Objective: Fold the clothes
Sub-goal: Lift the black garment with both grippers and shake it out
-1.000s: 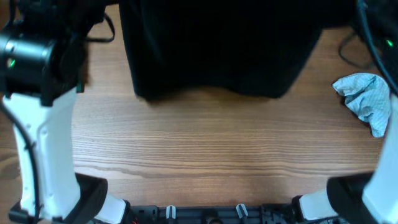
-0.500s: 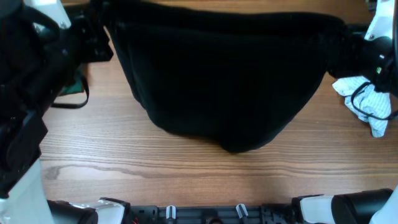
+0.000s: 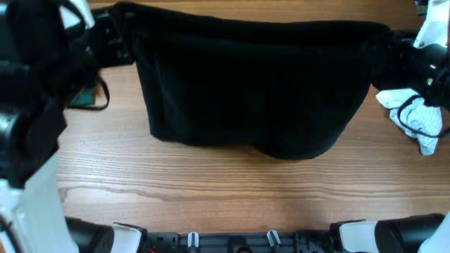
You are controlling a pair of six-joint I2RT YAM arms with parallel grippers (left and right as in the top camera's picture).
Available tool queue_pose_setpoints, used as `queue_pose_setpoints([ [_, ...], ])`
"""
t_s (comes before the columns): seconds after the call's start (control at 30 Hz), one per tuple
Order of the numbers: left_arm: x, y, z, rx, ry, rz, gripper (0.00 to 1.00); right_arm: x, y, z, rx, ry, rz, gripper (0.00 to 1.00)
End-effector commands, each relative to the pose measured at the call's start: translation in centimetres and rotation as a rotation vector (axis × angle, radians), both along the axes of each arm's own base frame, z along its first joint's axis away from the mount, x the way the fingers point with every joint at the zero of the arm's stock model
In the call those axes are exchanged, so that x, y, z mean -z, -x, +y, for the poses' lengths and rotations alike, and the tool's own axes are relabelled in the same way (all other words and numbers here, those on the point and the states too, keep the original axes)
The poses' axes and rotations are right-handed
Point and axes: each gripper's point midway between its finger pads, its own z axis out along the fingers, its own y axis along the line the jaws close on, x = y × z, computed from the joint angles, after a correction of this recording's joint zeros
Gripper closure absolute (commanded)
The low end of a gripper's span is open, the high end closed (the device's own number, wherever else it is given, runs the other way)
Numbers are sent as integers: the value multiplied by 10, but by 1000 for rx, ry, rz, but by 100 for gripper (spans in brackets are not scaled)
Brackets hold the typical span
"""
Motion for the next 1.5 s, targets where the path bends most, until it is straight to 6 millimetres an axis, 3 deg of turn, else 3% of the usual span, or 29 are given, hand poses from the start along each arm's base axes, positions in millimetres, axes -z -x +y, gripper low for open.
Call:
queue_pose_setpoints([
  [0.0, -19, -16, 75, -354, -154, -93, 96, -1, -12, -58, 228, 168, -30, 96],
  [0.13, -21, -25, 74, -358, -153, -109, 96, -2, -15, -58, 224, 174, -37, 96],
  [0.43, -52, -35, 74, -378, -109, -242, 96, -38, -37, -60, 200, 246, -216, 96],
  [0.57, -51, -53, 74, -398, -113, -255, 96, -39, -71, -59, 185, 282, -253, 96],
  [0.8, -40, -111, 71, -408, -186, -286, 96, -9, -151, -55, 170, 306, -239, 96],
  [0.97, -25, -137, 67, -403, -213, -270, 96, 8, -171, -55, 166, 308, -208, 95],
  [1.13, -15, -140, 69, -402, -226, -236, 96, 2, -163, -54, 171, 297, -218, 96],
  [1.47, 0, -80, 79, -404, -231, -87, 96, -12, -85, -59, 188, 270, -156, 96],
])
